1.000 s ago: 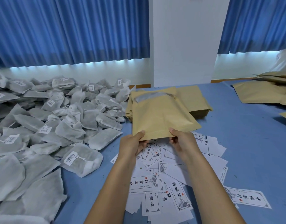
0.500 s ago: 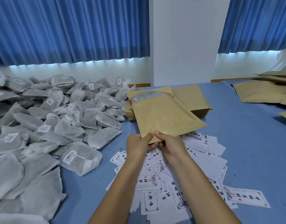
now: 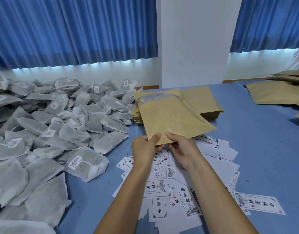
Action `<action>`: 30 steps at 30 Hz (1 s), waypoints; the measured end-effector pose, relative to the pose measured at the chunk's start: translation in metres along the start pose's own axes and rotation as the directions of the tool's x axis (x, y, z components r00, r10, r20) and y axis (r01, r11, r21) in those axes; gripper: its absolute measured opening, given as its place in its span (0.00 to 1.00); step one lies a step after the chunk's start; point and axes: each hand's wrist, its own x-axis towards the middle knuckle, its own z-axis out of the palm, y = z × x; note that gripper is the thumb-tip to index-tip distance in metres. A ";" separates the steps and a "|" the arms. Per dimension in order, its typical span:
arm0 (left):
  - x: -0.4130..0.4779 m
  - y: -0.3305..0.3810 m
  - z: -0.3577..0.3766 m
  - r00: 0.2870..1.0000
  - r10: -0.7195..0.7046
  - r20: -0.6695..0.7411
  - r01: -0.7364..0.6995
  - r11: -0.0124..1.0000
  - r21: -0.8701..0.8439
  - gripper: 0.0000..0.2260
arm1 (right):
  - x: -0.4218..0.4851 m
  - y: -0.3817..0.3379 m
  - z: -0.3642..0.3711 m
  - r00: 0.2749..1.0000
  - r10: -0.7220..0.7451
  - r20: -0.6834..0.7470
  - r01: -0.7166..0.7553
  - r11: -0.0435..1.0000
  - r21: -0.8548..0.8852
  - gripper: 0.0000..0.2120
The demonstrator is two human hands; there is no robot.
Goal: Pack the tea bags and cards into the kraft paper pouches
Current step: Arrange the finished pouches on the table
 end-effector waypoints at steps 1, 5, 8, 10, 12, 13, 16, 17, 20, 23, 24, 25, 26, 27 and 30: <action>0.000 0.001 -0.001 1.000 0.000 -0.006 0.000 1.000 0.006 0.05 | 0.000 0.000 -0.001 1.000 -0.001 0.001 0.001 1.000 0.007 0.12; 0.000 0.002 -0.005 1.000 0.000 -0.022 0.001 1.000 0.012 0.06 | 0.001 -0.002 -0.004 0.997 -0.065 -0.038 0.063 0.997 -0.046 0.09; -0.002 0.002 -0.003 1.000 0.002 -0.028 -0.001 0.999 0.041 0.06 | 0.003 -0.003 -0.005 0.996 -0.060 -0.059 0.057 0.997 -0.045 0.09; -0.003 0.002 -0.002 0.999 0.014 -0.032 -0.013 0.999 0.051 0.06 | 0.004 -0.003 -0.005 0.998 -0.040 -0.046 0.038 0.999 -0.036 0.09; -0.002 0.004 -0.004 0.999 0.017 -0.039 -0.016 0.999 0.029 0.06 | 0.004 -0.003 -0.005 0.999 -0.030 -0.039 0.030 1.000 -0.008 0.07; -0.002 0.004 -0.005 0.999 0.014 -0.048 -0.013 1.000 0.016 0.06 | 0.003 -0.003 -0.005 0.998 -0.042 -0.050 0.042 0.999 -0.002 0.07; -0.001 0.005 -0.008 0.998 0.013 -0.063 -0.013 1.000 0.001 0.06 | 0.004 -0.005 -0.006 0.991 -0.093 -0.100 0.091 0.995 -0.027 0.08; -0.001 0.006 -0.007 0.998 0.017 -0.061 -0.017 1.000 0.004 0.06 | 0.004 -0.005 -0.007 0.989 -0.102 -0.110 0.099 0.995 -0.033 0.08; -0.003 0.006 -0.006 0.998 0.023 -0.056 -0.022 1.000 0.009 0.06 | 0.005 -0.006 -0.007 0.989 -0.096 -0.117 0.092 0.995 -0.036 0.08; -0.003 0.007 -0.006 0.998 0.016 -0.060 -0.016 1.000 0.002 0.05 | 0.005 -0.006 -0.008 0.993 -0.065 -0.100 0.065 0.998 -0.008 0.06; -0.002 0.007 -0.007 0.998 0.014 -0.063 -0.014 1.000 -0.001 0.06 | 0.005 -0.006 -0.008 0.992 -0.071 -0.104 0.072 0.997 0.008 0.06; -0.002 0.007 -0.007 0.998 0.011 -0.067 -0.011 1.000 -0.005 0.06 | 0.006 -0.007 -0.009 0.989 -0.089 -0.116 0.091 0.996 0.015 0.06; -0.002 0.007 -0.007 0.997 0.010 -0.071 -0.010 1.000 -0.008 0.06 | 0.006 -0.008 -0.010 0.985 -0.114 -0.131 0.116 0.993 0.005 0.06; -0.002 0.007 -0.007 0.997 0.011 -0.075 -0.012 1.000 -0.011 0.06 | 0.007 -0.009 -0.010 0.979 -0.140 -0.148 0.140 0.990 -0.015 0.06; -0.003 0.007 -0.006 0.997 0.020 -0.072 -0.021 1.000 -0.004 0.06 | 0.007 -0.011 -0.012 0.970 -0.170 -0.176 0.165 0.985 -0.045 0.08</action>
